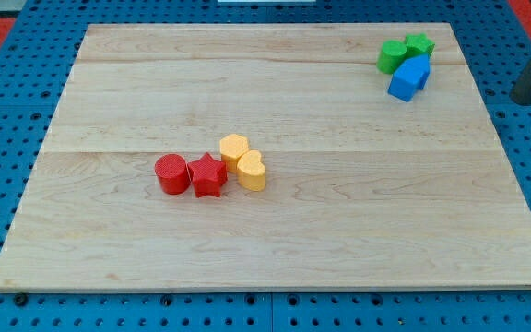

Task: Move your arm towards the blue triangle

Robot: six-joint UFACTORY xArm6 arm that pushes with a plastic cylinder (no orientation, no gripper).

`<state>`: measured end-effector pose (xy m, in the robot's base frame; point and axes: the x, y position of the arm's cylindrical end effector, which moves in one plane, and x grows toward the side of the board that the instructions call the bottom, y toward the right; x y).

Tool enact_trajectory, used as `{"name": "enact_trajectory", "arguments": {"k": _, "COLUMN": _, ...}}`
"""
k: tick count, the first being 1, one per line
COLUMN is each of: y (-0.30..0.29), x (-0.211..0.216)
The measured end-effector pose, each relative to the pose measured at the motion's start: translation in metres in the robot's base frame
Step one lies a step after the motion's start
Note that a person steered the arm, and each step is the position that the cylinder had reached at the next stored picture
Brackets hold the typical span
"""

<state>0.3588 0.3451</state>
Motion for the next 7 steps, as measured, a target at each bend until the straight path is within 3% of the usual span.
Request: {"name": "enact_trajectory", "arguments": {"k": 7, "y": -0.0002, "x": -0.0064}}
